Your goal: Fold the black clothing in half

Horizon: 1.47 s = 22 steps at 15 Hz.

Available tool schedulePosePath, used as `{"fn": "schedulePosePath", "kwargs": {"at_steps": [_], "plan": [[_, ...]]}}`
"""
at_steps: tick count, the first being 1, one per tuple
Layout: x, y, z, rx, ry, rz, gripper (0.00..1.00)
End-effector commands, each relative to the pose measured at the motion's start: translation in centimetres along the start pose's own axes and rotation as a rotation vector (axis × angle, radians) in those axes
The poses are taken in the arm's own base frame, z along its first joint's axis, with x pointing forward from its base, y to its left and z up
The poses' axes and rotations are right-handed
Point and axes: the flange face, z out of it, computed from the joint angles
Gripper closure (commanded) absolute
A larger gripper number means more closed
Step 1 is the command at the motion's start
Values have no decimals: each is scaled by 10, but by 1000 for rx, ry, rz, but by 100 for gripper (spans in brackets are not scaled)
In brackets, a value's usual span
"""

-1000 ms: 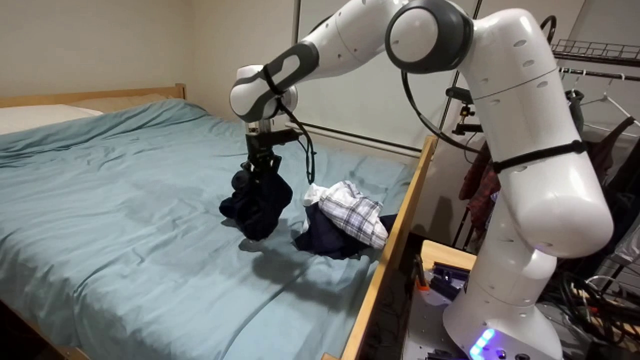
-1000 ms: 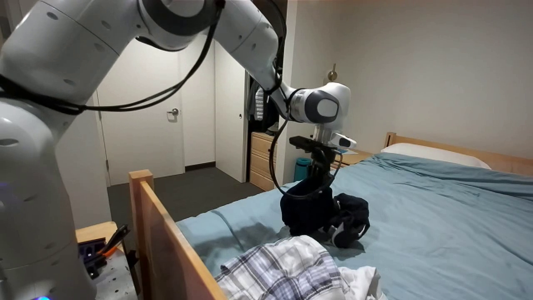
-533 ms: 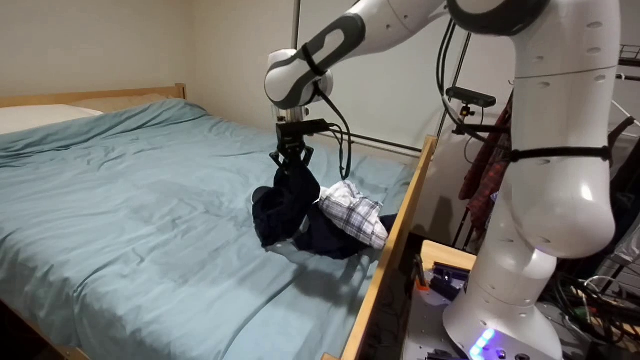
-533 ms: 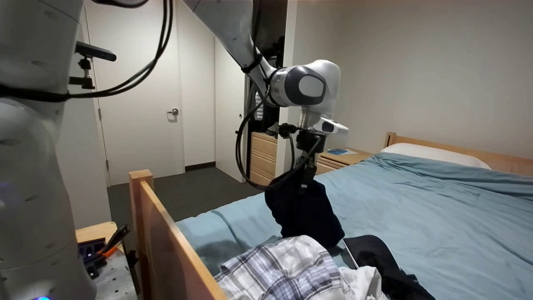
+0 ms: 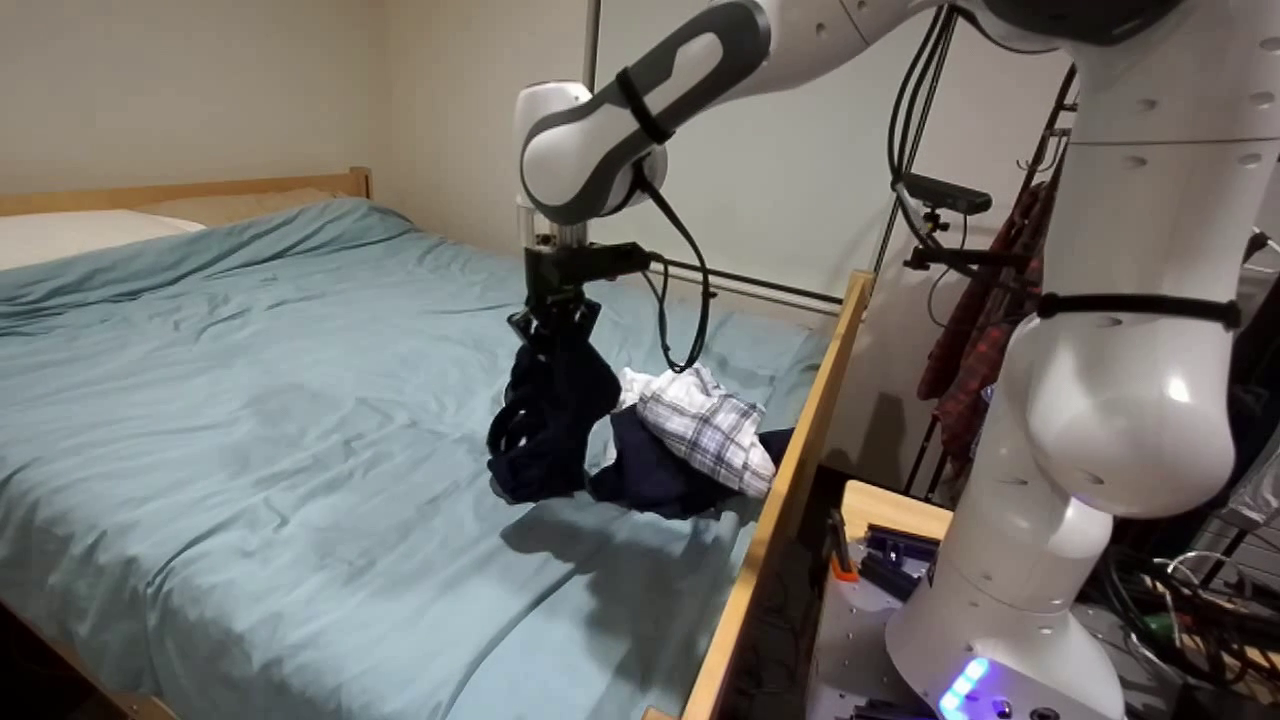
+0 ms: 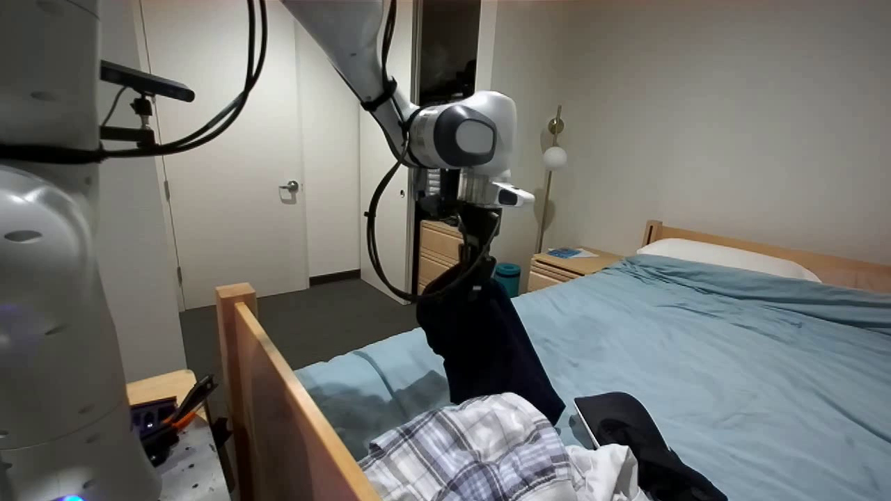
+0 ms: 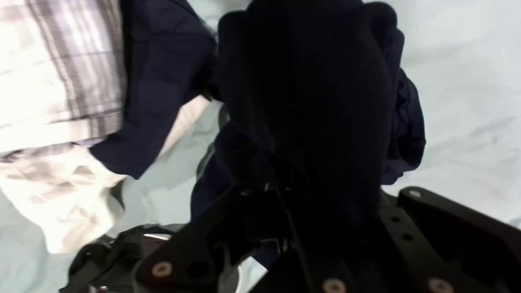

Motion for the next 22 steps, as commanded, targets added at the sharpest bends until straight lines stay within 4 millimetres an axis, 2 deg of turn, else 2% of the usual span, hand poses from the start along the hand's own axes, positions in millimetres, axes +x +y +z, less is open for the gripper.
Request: {"fn": "schedulePosePath", "kwargs": {"at_steps": [1,3,5,8,12,15,18,22], "plan": [[-27,-65,10,7,53,-80,92],[-38,-98,8,-17,77,-129,92],[-44,-123,5,-51,135,-254,92],[-35,-141,-7,-108,184,-414,92],[23,-154,-48,-130,209,-622,92],[51,-167,-92,-168,237,-771,92],[71,-190,-129,-197,292,-910,92],[81,-228,-163,-209,373,-1102,92]]}}
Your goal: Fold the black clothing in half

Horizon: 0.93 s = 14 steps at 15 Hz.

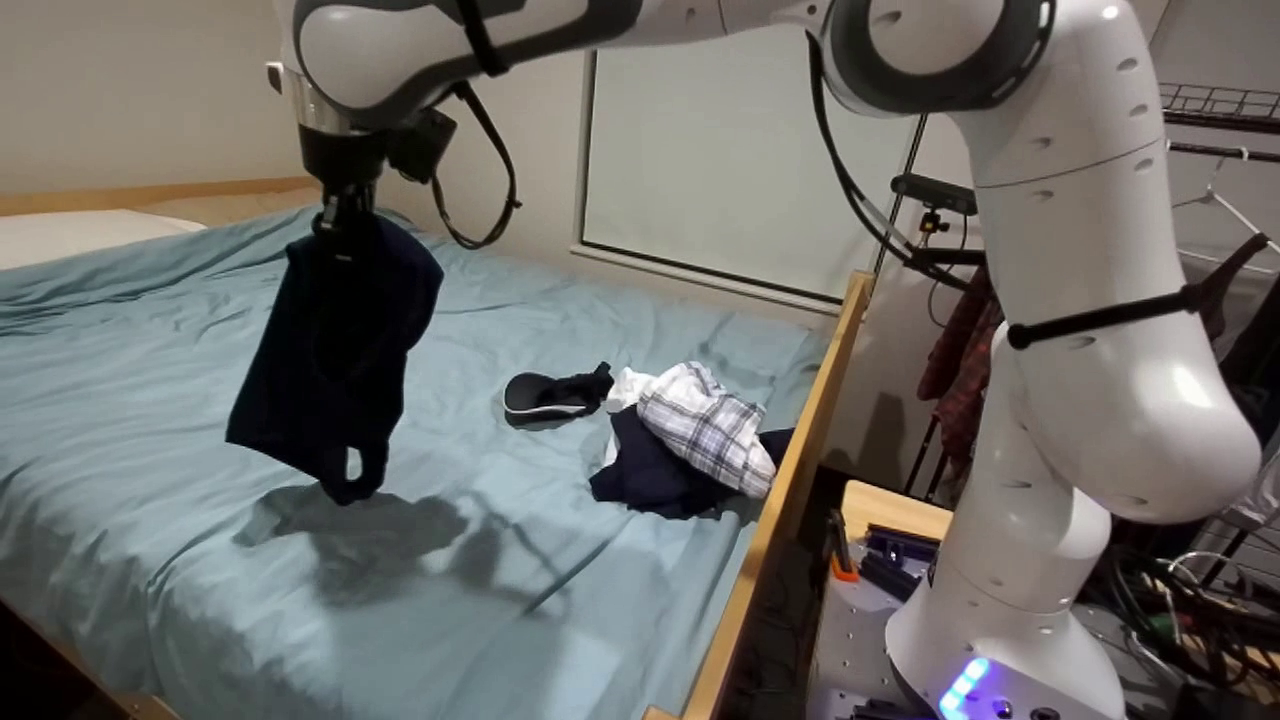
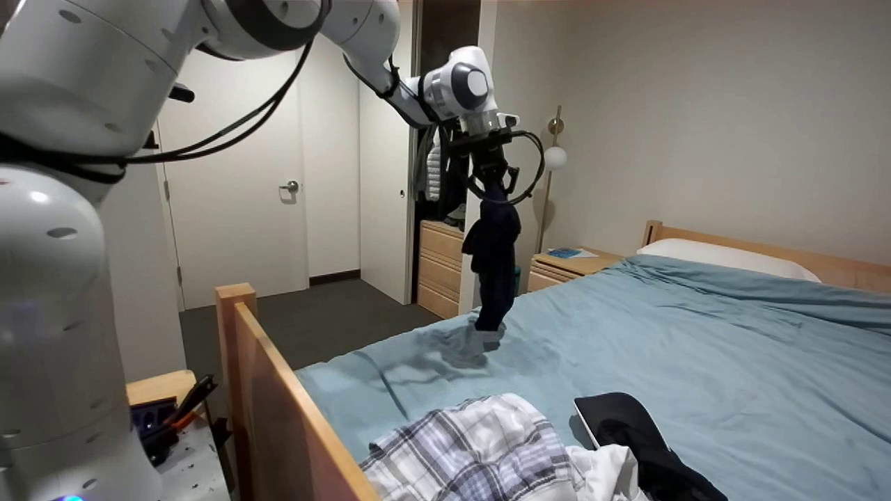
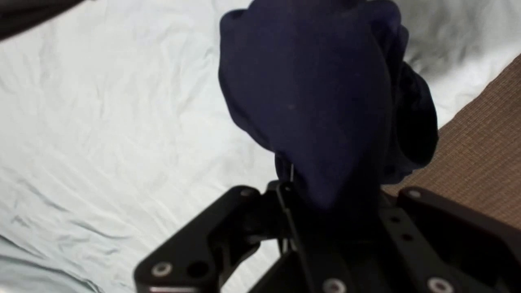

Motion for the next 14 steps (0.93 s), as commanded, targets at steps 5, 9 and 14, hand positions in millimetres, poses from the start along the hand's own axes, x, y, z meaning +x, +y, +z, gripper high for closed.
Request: {"fn": "schedulePosePath", "kwargs": {"at_steps": [5,9,14], "plan": [[65,-20,-2,-7,207,-344,92],[65,-24,41,62,407,-317,92],[-2,7,135,248,392,-10,92]]}}
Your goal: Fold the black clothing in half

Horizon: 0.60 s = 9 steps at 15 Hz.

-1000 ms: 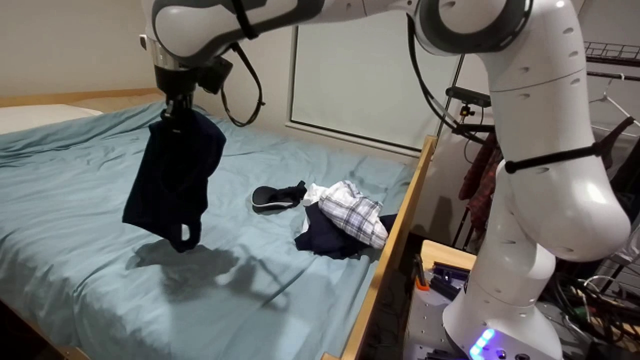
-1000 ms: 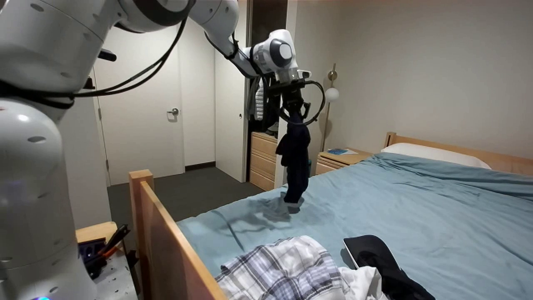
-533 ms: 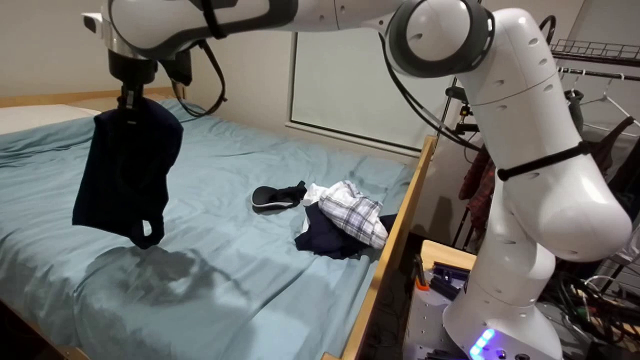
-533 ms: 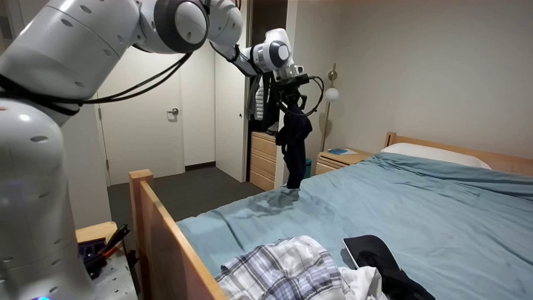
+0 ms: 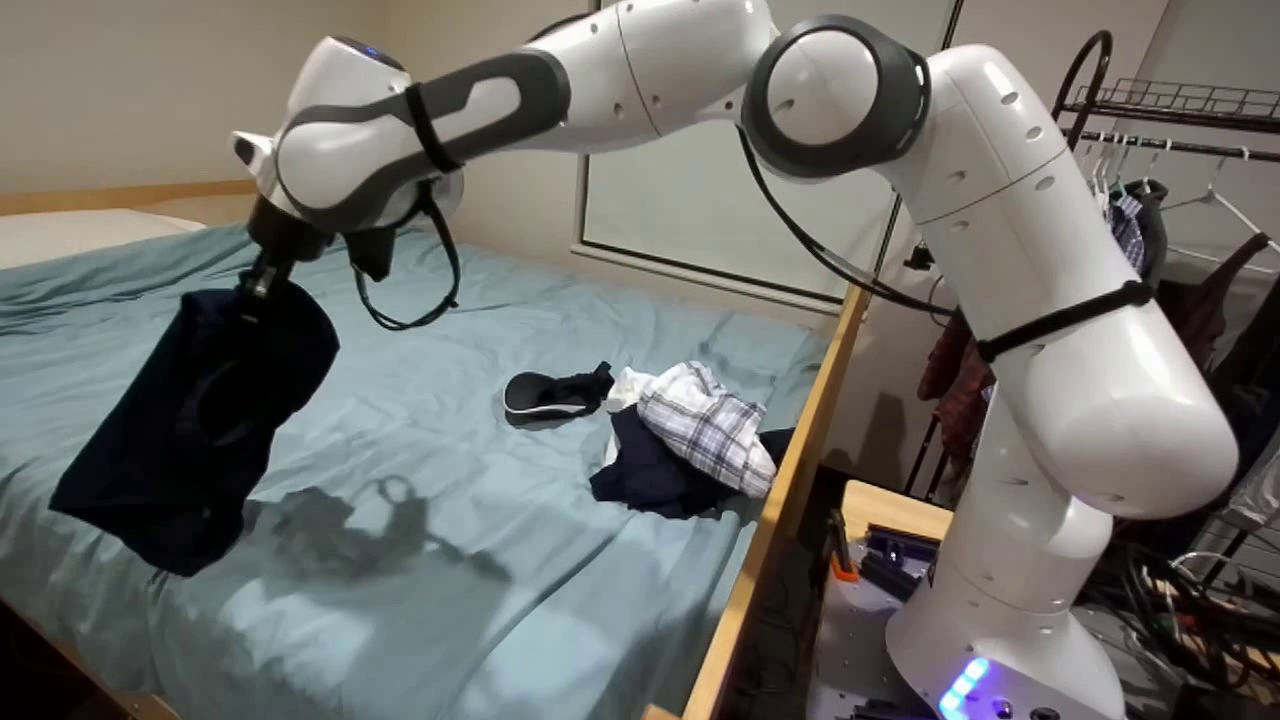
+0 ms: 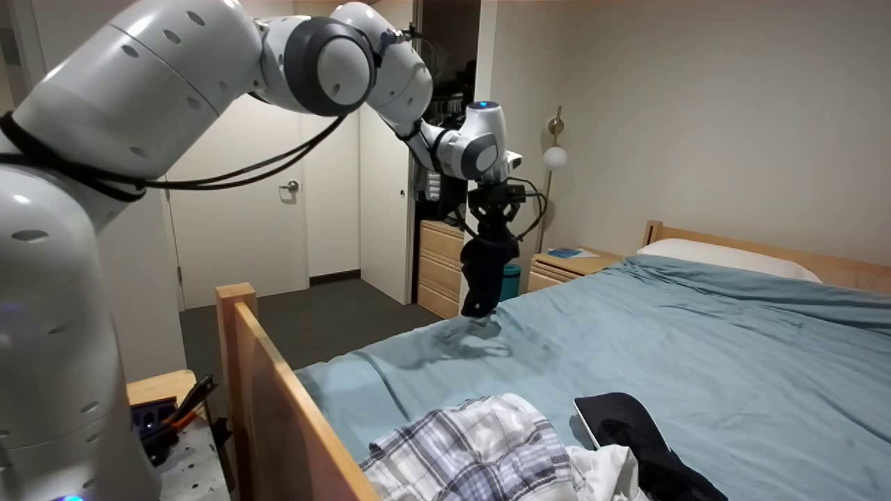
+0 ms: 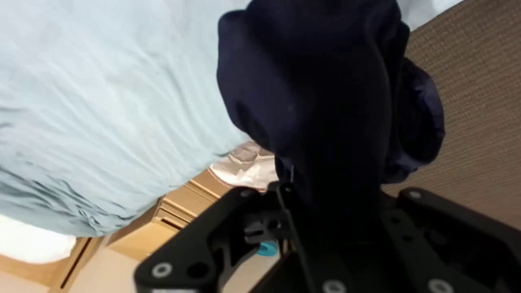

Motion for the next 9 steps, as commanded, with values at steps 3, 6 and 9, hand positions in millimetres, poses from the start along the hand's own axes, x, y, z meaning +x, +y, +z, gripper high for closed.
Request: {"fn": "schedulePosePath", "kwargs": {"at_steps": [3,6,9], "plan": [[-121,39,36,117,-88,309,92],[-182,74,54,66,-168,461,92],[-212,109,58,-26,-239,598,92]]}}
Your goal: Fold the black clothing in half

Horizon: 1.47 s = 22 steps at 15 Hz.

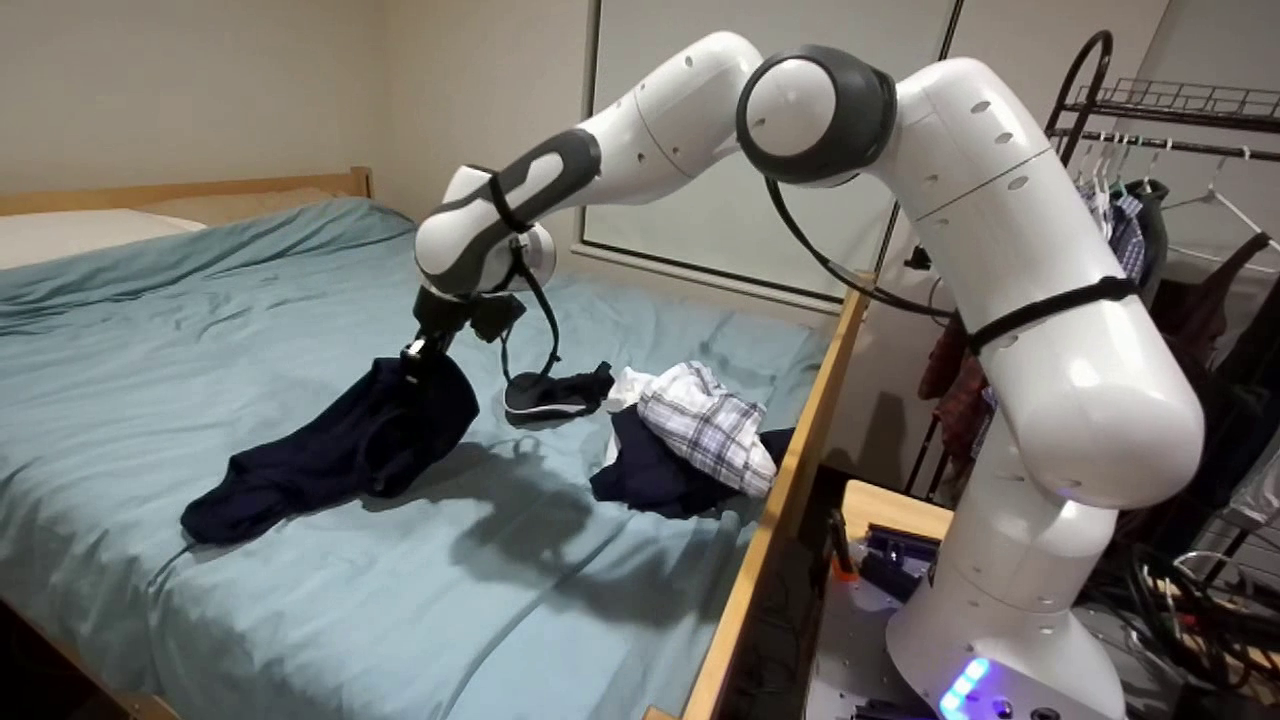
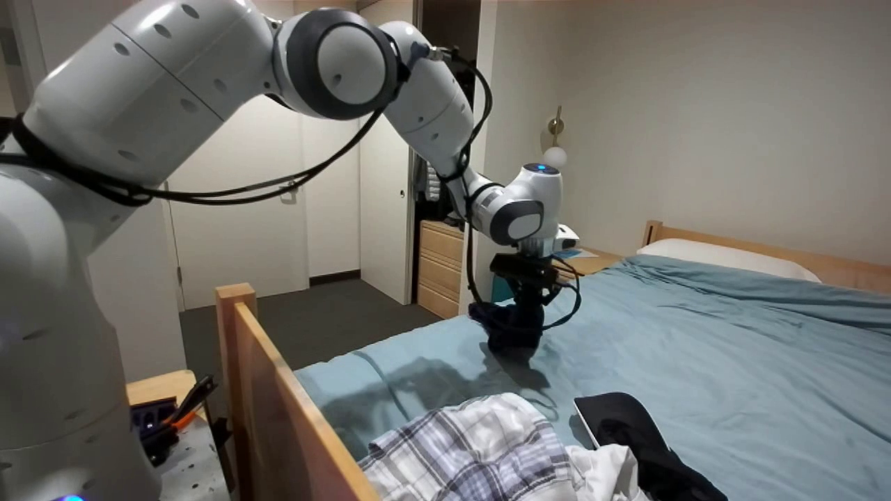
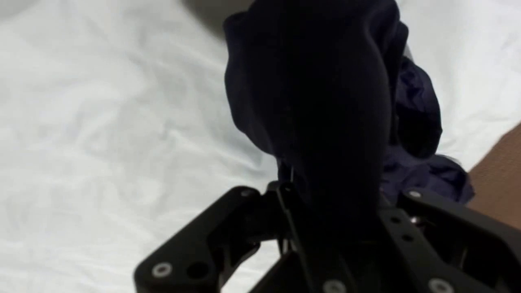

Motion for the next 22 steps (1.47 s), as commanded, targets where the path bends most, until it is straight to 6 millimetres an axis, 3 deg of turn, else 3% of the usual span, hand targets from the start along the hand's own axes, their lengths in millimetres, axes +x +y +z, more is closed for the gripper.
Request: {"fn": "schedulePosePath", "kwargs": {"at_steps": [1,4,6,9,14,18,19,22], "plan": [[0,42,-6,-112,-44,167,92],[23,61,-14,-221,-122,218,92],[41,56,-18,-229,-154,172,92],[66,37,-14,-142,-156,56,92],[89,-5,19,38,-128,-137,92],[93,-44,41,147,-175,-315,91],[92,-51,44,171,-191,-359,59],[90,-73,49,229,-227,-511,52]]}}
